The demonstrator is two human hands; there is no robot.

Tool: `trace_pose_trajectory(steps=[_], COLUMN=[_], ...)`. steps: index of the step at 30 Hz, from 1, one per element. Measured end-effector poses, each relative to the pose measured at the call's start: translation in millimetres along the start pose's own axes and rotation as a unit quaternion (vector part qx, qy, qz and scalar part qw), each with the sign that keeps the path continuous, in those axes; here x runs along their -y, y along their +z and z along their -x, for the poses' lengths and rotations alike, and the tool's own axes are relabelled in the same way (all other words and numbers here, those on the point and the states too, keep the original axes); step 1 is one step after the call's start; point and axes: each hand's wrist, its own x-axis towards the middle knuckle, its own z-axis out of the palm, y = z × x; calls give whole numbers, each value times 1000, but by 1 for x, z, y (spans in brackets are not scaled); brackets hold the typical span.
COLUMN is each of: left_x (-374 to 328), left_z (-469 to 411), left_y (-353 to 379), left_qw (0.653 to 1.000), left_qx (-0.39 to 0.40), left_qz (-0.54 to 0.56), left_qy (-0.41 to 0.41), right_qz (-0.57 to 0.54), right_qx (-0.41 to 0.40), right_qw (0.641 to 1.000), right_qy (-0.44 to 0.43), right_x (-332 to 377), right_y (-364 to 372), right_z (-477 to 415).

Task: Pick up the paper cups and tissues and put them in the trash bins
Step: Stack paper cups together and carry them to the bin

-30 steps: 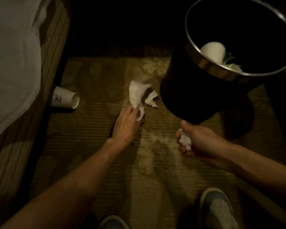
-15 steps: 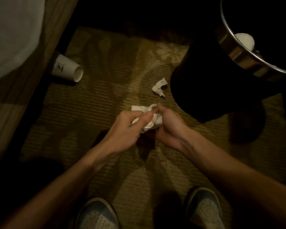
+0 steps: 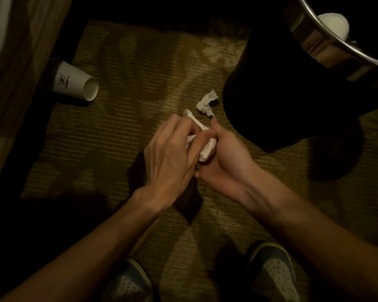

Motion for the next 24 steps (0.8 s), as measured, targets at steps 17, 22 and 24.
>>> trace_pose_trajectory(steps=[17, 22, 24], left_x=[40, 40, 36], left_z=[-78, -87, -84], left_y=[54, 59, 55], left_qw=[930, 941, 963], left_qx=[322, 279, 256], left_qz=[-166, -135, -55], left_qy=[61, 136, 62], right_qz=[18, -16, -20], right_qx=[-240, -214, -208], right_qw=[970, 977, 978], right_qy=[-41, 18, 24], right_x=[35, 37, 36], right_y=[-32, -41, -45], right_z=[-27, -27, -25])
